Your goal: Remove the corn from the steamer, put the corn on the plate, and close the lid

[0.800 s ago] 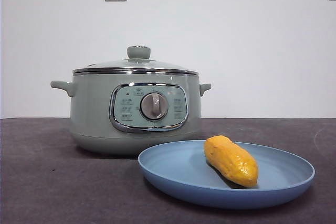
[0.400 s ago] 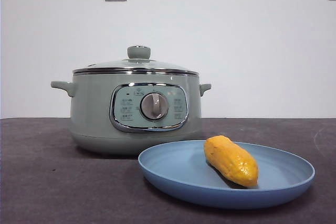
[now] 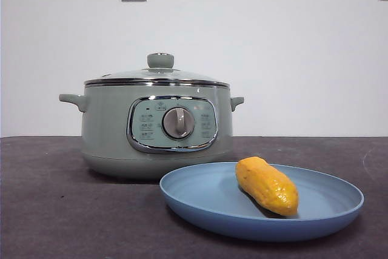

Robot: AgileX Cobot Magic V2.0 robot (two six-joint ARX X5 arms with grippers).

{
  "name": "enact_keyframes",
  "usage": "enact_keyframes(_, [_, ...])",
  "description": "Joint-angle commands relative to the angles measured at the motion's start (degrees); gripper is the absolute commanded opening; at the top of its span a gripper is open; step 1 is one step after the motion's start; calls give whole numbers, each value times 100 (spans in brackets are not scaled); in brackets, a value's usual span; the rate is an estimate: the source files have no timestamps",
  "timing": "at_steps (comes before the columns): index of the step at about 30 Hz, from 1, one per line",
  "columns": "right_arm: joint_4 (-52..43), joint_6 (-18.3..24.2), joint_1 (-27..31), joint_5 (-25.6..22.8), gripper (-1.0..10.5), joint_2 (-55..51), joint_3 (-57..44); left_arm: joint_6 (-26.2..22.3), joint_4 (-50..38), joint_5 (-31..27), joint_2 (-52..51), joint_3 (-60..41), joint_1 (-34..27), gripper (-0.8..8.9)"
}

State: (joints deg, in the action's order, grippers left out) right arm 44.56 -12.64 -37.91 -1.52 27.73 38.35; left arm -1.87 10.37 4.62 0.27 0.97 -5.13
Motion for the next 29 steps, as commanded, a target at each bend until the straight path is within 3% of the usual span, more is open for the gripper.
enact_keyframes(1, [-31, -17, -11, -20, 1, 0, -37, 39, -31, -4, -13, -81, 17, -4])
enact_keyframes(24, [-31, -13, -13, -31, 1, 0, -37, 39, -31, -4, -11, -81, 15, -4])
enact_keyframes(26, [-50, 251, -9, -203, 1, 0, -37, 39, -31, -4, -11, -81, 15, -4])
enact_keyframes(29, [-184, 271, 168, -828, 1, -24, -37, 39, -31, -4, -11, -81, 15, -4])
